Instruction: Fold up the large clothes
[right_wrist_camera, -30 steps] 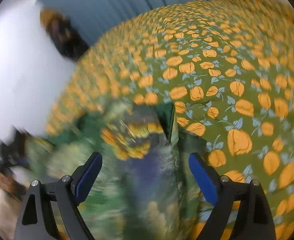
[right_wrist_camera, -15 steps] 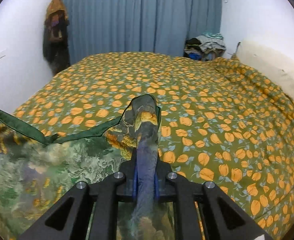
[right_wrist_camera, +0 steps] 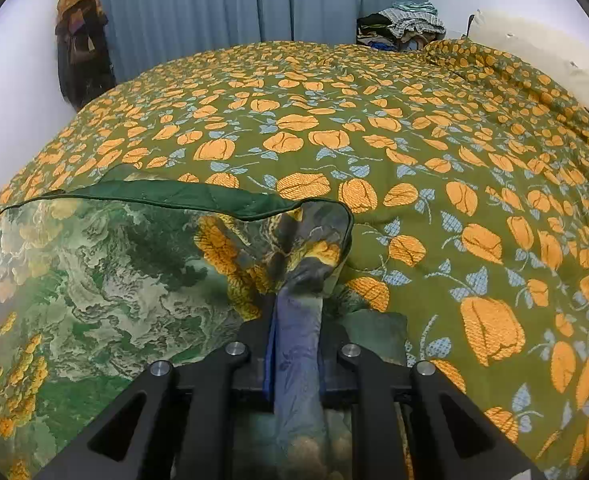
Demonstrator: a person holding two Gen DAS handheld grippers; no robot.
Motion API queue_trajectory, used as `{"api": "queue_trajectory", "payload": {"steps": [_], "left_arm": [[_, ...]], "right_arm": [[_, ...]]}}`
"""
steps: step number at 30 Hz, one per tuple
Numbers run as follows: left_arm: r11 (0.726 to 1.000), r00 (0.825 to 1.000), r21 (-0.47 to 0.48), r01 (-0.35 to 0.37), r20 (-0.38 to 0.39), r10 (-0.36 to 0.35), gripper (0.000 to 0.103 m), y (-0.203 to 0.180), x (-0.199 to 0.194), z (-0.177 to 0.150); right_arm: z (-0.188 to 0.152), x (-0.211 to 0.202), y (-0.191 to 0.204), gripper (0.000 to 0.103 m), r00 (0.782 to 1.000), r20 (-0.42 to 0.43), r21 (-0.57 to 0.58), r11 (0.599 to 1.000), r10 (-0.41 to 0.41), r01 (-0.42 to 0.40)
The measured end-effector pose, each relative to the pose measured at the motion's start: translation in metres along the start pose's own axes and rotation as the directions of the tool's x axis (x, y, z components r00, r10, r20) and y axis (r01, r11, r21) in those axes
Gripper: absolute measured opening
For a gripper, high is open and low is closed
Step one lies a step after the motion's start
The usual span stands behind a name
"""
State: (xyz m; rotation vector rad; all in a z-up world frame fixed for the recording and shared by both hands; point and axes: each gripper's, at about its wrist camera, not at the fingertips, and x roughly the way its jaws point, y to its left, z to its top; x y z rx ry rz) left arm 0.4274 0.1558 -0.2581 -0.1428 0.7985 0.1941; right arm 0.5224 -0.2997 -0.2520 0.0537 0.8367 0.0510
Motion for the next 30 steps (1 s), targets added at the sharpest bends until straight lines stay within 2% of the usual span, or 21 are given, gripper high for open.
{"api": "queue_trajectory", "payload": {"steps": [12, 23, 26, 28, 30], "left_arm": [[0.998, 0.999, -0.039, 0.052, 0.013, -0.051, 0.031, 0.0, 0.008, -0.001], [1.0, 1.0, -0.016, 0.02, 0.004, -0.02, 0.032, -0.004, 0.003, 0.001], [1.0, 1.0, -0.025, 0.006, -0.016, -0.007, 0.046, -0.002, -0.004, 0.005], [0.998, 0.999, -0.055, -0.001, -0.051, -0.002, 0.079, 0.008, -0.015, 0.011], [0.994, 0.998, -0.108, -0.004, -0.063, -0.003, 0.092, 0.025, -0.033, 0.015]], "right_arm": [[-0.009, 0.009, -0.004, 0.016, 0.999, 0.028, 0.036, 0.999, 0.04, -0.041], [-0.008, 0.011, -0.008, 0.016, 0.999, 0.026, 0.035, 0.998, 0.043, -0.044], [-0.006, 0.009, -0.011, 0.016, 0.998, 0.019, 0.043, 0.997, 0.062, -0.062], [-0.002, 0.003, -0.017, 0.018, 0.997, 0.01, 0.057, 0.995, 0.078, -0.079], [0.004, -0.006, -0.022, 0.019, 0.996, -0.001, 0.072, 0.994, 0.085, -0.085]]}}
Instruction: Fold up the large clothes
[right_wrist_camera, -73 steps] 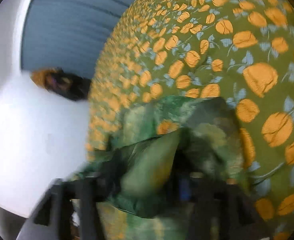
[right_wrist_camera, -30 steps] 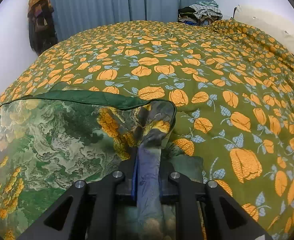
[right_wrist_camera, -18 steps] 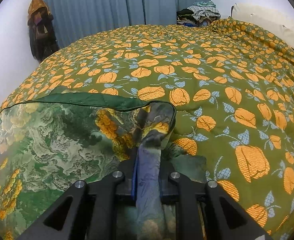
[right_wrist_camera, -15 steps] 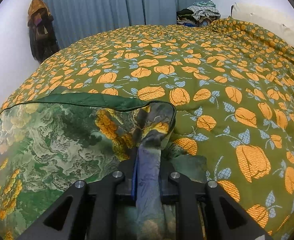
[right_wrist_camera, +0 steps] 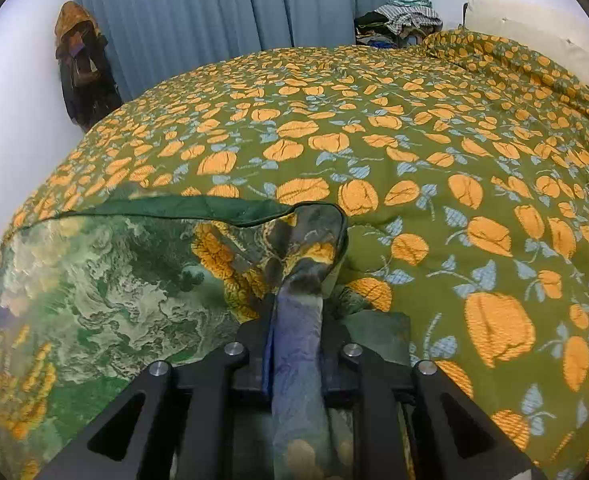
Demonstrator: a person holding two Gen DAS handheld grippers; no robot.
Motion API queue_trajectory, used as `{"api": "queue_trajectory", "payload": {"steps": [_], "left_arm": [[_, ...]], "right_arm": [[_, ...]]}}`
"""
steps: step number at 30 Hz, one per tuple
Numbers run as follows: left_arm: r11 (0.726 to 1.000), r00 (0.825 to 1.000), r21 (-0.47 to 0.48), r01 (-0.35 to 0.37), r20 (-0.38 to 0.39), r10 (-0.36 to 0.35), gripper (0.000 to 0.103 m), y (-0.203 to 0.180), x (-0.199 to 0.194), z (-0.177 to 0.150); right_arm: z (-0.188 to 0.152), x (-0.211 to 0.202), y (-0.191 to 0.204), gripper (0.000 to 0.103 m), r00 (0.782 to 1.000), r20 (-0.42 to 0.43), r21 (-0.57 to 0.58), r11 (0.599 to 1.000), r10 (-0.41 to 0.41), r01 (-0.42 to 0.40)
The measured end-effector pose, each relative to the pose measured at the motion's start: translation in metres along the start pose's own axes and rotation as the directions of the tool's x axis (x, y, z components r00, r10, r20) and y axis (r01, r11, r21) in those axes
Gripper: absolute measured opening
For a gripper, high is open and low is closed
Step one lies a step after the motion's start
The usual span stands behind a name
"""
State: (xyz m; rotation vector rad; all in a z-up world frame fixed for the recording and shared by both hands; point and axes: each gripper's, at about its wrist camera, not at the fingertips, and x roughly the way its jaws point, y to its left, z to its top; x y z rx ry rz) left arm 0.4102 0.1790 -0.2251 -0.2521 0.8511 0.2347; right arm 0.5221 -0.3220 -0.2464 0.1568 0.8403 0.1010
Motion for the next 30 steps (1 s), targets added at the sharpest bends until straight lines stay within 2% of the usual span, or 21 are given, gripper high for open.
{"api": "queue_trajectory", "payload": {"steps": [2, 4, 5, 7, 10, 12, 13, 14, 16, 20, 24, 30], "left_arm": [[0.999, 1.0, -0.05, 0.017, -0.002, -0.017, 0.093, 0.018, -0.019, 0.0], [0.995, 0.999, -0.087, 0.042, 0.001, -0.042, 0.093, 0.035, -0.04, -0.004], [0.995, 0.999, -0.091, 0.048, 0.015, -0.047, 0.093, 0.043, -0.053, -0.009], [0.996, 0.998, -0.068, 0.049, 0.052, -0.046, 0.097, 0.05, -0.073, -0.023], [0.998, 0.996, -0.024, 0.059, 0.072, -0.057, 0.098, 0.048, -0.083, -0.049], [0.998, 0.997, 0.0, 0.063, 0.038, -0.063, 0.098, 0.044, -0.074, -0.065], [0.999, 0.999, 0.0, 0.046, -0.006, -0.046, 0.098, 0.042, -0.065, -0.071], [0.999, 0.999, -0.013, 0.041, -0.032, -0.042, 0.098, 0.042, -0.06, -0.072], [0.996, 0.997, -0.066, 0.056, -0.053, -0.06, 0.102, 0.047, -0.053, -0.071], [0.991, 0.995, -0.115, 0.067, -0.064, -0.074, 0.103, 0.06, -0.049, -0.071], [0.99, 0.998, -0.129, 0.057, -0.027, -0.061, 0.102, 0.066, -0.059, -0.073], [0.991, 0.997, -0.128, 0.022, 0.078, -0.012, 0.101, 0.068, -0.082, -0.073]], "right_arm": [[0.007, -0.013, -0.003, 0.03, 1.0, -0.001, 0.017, 1.0, -0.003, 0.004], [0.012, -0.034, -0.006, 0.072, 0.999, 0.028, 0.038, 0.999, -0.038, 0.037], [0.012, -0.048, -0.006, 0.074, 0.997, 0.057, 0.045, 0.998, -0.046, 0.043], [0.008, -0.081, -0.001, 0.074, 0.993, 0.116, 0.024, 1.0, -0.023, 0.02], [-0.017, -0.119, 0.017, 0.074, 0.989, 0.139, -0.064, 0.997, 0.044, -0.035], [-0.04, -0.128, 0.03, 0.074, 0.99, 0.115, -0.116, 0.991, 0.079, -0.066], [-0.054, -0.128, 0.034, 0.074, 0.992, 0.089, -0.137, 0.988, 0.087, -0.074], [-0.065, -0.127, 0.036, 0.074, 0.994, 0.07, -0.148, 0.986, 0.083, -0.072], [-0.09, -0.119, 0.035, 0.074, 0.999, 0.043, -0.152, 0.988, 0.024, -0.017], [-0.108, -0.132, 0.032, 0.074, 0.995, 0.089, -0.107, 0.993, -0.039, 0.048], [-0.116, -0.149, 0.028, 0.074, 0.994, 0.095, -0.051, 0.996, -0.062, 0.067], [-0.127, -0.165, 0.035, 0.074, 0.991, 0.083, -0.104, 0.988, -0.104, 0.112]]}}
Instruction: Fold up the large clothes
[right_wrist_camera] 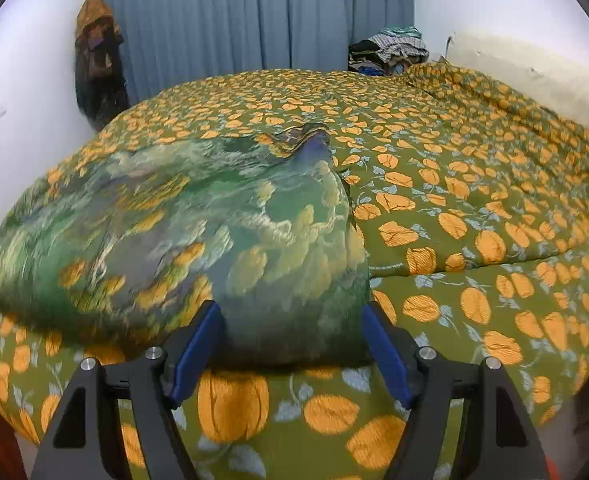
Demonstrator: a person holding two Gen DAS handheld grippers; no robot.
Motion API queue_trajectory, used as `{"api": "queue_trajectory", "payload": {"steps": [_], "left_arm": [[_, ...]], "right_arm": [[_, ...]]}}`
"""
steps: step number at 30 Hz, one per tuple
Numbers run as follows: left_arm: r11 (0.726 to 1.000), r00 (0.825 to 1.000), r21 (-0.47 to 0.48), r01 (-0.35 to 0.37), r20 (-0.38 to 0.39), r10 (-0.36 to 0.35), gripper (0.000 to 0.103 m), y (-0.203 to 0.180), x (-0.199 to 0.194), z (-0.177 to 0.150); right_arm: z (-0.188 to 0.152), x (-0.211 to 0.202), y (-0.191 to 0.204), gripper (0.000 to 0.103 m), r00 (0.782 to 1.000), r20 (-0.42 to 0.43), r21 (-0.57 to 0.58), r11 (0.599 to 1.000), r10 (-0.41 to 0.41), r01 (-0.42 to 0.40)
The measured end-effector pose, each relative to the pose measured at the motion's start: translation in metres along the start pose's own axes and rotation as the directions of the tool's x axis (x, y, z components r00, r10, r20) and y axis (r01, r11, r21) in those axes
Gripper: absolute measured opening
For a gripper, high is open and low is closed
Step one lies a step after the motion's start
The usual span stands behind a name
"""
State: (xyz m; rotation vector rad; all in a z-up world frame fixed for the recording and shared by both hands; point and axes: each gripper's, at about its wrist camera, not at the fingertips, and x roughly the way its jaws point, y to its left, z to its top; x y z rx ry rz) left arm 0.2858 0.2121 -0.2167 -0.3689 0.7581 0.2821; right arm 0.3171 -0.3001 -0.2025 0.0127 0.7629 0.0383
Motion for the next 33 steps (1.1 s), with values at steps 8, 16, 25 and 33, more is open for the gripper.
{"api": "queue_trajectory", "payload": {"steps": [8, 16, 25, 33], "left_arm": [[0.992, 0.993, 0.126, 0.004, 0.117, -0.019, 0.101, -0.021, -0.028, 0.0], [0.983, 0.992, 0.172, 0.07, 0.093, -0.087, 0.101, -0.06, -0.047, -0.007], [0.843, 0.951, 0.442, 0.308, -0.151, -0.268, 0.102, -0.213, -0.012, -0.005], [0.856, 0.961, 0.476, 0.202, -0.263, -0.081, 0.103, -0.279, 0.116, 0.026]], "right_arm": [[0.036, -0.046, 0.01, 0.08, 0.992, 0.117, 0.04, 0.998, 0.041, -0.046], [0.064, 0.01, 0.015, 0.08, 0.981, 0.104, 0.021, 0.985, 0.165, -0.169], [0.043, 0.077, 0.011, 0.08, 0.982, 0.027, 0.012, 0.983, 0.185, -0.185], [0.041, 0.074, 0.007, 0.08, 0.977, 0.032, -0.02, 0.977, 0.212, -0.211]]}}
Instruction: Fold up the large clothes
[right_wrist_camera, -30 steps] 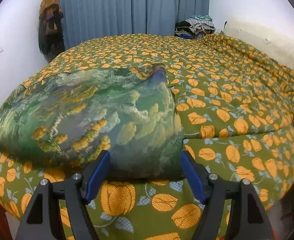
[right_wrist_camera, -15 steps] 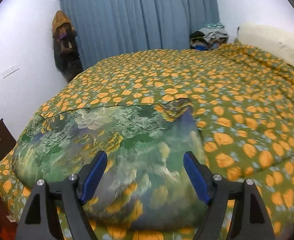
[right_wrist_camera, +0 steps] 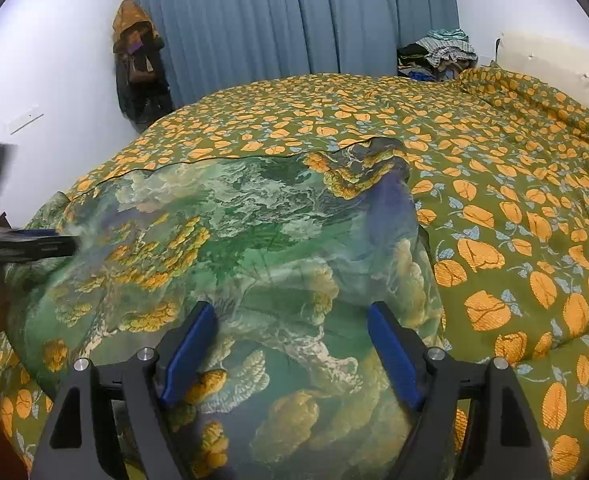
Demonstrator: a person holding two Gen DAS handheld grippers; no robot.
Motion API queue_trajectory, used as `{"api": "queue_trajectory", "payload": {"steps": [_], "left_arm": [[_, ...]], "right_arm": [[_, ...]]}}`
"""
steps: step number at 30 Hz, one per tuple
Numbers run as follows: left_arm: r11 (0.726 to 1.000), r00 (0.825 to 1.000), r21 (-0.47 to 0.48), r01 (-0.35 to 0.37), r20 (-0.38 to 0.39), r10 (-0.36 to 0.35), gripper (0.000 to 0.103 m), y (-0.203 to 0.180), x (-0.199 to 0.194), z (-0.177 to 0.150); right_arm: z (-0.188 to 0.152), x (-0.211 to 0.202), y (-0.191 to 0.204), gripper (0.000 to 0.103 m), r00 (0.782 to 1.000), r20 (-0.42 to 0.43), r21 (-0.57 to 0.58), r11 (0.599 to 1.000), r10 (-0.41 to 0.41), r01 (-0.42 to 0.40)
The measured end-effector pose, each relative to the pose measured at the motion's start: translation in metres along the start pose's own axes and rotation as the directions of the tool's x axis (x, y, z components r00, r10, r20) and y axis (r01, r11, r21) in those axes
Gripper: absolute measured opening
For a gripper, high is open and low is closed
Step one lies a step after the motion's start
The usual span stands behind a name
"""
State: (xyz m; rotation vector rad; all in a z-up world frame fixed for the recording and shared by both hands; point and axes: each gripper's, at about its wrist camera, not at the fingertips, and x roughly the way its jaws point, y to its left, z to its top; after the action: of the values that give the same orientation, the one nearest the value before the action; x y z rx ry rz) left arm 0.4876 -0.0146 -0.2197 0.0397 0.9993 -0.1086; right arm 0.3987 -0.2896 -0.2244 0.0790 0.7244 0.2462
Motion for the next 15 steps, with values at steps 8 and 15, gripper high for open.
{"api": "queue_trajectory", "payload": {"steps": [8, 15], "left_arm": [[0.999, 0.998, -0.034, -0.042, -0.042, 0.04, 0.103, -0.002, 0.038, 0.047], [1.0, 0.999, 0.009, 0.022, -0.029, -0.021, 0.102, -0.002, 0.007, 0.026]], "right_arm": [[0.0, 0.004, -0.001, 0.081, 1.0, -0.009, 0.021, 1.0, 0.002, -0.002], [0.0, 0.004, -0.004, 0.081, 1.0, -0.012, 0.026, 1.0, 0.017, -0.016]]}}
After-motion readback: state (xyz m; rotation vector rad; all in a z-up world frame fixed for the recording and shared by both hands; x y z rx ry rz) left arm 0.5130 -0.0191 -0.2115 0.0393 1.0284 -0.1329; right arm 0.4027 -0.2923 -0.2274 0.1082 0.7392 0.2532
